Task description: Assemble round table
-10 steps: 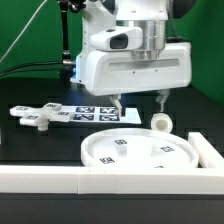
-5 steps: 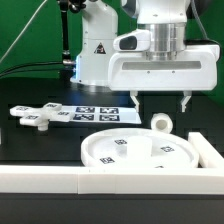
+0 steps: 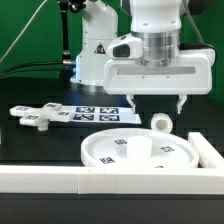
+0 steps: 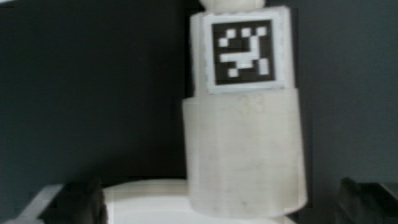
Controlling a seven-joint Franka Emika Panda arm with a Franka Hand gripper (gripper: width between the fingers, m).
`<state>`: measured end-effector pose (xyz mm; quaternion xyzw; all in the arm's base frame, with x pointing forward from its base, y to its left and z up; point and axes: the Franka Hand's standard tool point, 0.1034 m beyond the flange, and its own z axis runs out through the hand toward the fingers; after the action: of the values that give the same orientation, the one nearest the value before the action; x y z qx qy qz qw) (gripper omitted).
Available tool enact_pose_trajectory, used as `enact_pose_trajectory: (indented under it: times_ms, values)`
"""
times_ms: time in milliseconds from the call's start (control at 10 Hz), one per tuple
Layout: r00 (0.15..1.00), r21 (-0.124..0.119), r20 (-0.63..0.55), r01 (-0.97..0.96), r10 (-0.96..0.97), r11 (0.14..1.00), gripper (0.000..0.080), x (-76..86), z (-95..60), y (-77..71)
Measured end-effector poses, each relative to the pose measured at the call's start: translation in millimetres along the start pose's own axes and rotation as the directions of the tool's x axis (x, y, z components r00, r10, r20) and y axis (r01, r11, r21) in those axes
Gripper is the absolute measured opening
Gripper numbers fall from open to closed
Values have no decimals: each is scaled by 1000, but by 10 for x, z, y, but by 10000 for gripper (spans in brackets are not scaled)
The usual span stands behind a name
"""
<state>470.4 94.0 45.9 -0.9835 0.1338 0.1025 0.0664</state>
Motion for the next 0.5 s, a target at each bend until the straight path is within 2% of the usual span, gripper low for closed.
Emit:
enact_pose_trajectory:
  times_ms: [200,500]
  values:
    - [993,17,116,-27,25,1000,648,7,-16,-46]
    - [963,11,268,-37,33,999,648,-9,18,-12]
